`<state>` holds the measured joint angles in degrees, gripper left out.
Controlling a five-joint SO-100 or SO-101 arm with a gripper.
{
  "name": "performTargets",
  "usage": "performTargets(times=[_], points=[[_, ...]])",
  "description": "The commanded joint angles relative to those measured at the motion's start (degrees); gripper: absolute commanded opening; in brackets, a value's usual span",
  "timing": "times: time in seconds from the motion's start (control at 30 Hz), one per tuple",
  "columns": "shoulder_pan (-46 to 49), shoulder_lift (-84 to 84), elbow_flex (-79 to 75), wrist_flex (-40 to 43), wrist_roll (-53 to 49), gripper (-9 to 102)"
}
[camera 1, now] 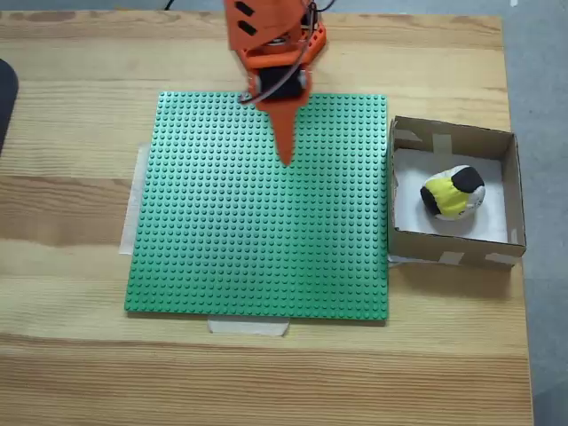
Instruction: Pick the ball and put it in the box.
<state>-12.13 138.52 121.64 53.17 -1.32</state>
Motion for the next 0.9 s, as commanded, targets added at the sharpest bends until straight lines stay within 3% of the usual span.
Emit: performTargets(times=[0.0,0.87], points=[[1.14,3.78,0.62,-0.44,0.09,-1],[5.45,30.94,31.64,-7.47,-0.18,-1]])
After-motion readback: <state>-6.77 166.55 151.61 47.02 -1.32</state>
